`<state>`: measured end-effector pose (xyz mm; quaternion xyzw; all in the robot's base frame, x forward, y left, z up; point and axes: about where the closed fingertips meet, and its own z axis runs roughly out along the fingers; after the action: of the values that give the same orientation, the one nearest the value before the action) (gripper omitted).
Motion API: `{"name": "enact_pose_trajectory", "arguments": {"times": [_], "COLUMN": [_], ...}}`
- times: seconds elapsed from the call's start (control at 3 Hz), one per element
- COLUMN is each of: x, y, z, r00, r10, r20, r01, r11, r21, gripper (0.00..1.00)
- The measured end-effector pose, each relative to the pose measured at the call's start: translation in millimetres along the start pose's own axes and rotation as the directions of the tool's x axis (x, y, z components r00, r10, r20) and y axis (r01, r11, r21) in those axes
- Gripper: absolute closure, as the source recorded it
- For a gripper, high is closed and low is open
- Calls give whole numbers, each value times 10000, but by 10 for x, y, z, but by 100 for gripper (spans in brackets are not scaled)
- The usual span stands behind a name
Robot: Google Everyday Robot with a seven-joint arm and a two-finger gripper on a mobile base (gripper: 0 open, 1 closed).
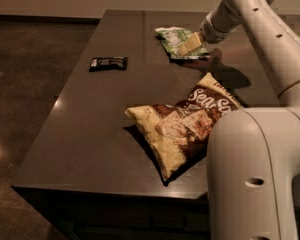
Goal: Move green jalapeno chip bag near rxbar chocolate
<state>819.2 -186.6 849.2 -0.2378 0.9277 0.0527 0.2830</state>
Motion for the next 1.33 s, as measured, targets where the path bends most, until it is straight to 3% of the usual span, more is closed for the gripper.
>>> {"name": "enact_pose_trajectory", "arguments": {"times": [0.67, 1.0, 1.33], "x": [-72, -114, -162], "y": [50, 130, 213], "z": [169, 167, 65], "r00": [9998, 9989, 9966], "r10": [-173, -430, -749], "r20": [93, 177, 346], "r01": [177, 442, 781], "r11": [9989, 9963, 9918], "r21": [-434, -736, -1013], "gripper": [0, 15, 39]}}
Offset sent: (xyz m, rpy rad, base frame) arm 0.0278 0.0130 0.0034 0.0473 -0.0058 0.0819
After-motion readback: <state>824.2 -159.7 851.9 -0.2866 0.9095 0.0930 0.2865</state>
